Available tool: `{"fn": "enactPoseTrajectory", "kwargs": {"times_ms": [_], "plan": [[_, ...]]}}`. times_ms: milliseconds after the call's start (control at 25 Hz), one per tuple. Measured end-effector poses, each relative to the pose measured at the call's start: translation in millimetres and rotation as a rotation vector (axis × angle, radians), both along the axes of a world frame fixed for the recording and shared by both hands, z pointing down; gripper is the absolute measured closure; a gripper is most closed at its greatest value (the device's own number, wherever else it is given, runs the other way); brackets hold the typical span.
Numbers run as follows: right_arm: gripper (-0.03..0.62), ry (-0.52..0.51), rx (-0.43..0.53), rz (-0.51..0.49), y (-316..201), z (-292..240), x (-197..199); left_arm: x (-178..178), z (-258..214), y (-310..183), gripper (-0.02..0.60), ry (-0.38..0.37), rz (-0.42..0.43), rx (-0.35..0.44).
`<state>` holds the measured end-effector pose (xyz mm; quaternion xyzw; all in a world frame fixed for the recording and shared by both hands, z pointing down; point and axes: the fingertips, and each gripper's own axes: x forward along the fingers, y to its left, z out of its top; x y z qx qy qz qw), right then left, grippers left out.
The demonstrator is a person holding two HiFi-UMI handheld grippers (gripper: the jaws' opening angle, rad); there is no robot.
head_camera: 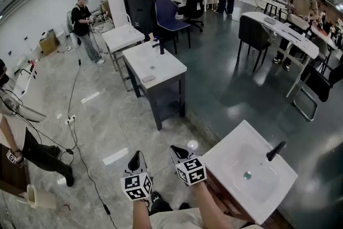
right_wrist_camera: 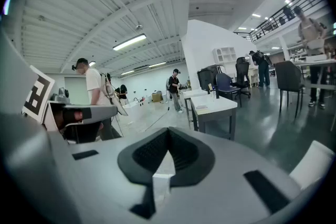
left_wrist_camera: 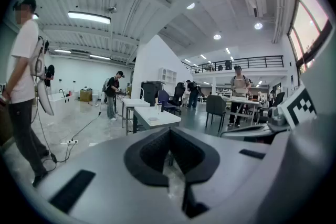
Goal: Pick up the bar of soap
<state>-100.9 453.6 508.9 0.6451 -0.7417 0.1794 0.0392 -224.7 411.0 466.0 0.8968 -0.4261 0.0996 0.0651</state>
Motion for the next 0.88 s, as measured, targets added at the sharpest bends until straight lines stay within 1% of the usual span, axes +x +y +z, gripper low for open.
{"fn": "enactPoseTrajectory", "kwargs": {"times_ms": [160,320,400,440,560,600,760,880], "plan": [[0.589,-0.013,0.007,-0.014,-2,0,-8,-13,4,1,0.575,-0.005,-0.022,-0.001],[0.589,-0.011,0.014,0.006,-9,1,2,-12,5,-6,0.577,-0.013,-0.020,0.006],[0.589,-0.027,0.030,0.026,-14,-1,9,-12,3,-14,0.577,-0.021,-0.018,0.014],[0.589,-0.044,0.042,0.024,-18,-2,11,-12,2,-19,0.577,-0.021,-0.019,0.018],[0.588,-0.093,0.069,-0.041,-29,-7,10,-11,-3,-38,0.577,-0.010,-0.035,0.026],[0.588,-0.098,0.072,-0.049,-34,-8,12,-10,-4,-45,0.577,-0.008,-0.039,0.026],[0.588,-0.107,0.069,-0.036,-61,-9,28,4,-8,-80,0.577,0.001,-0.034,0.031],[0.588,-0.104,0.067,-0.020,-89,-8,44,22,-14,-112,0.577,0.017,-0.022,0.041]]}}
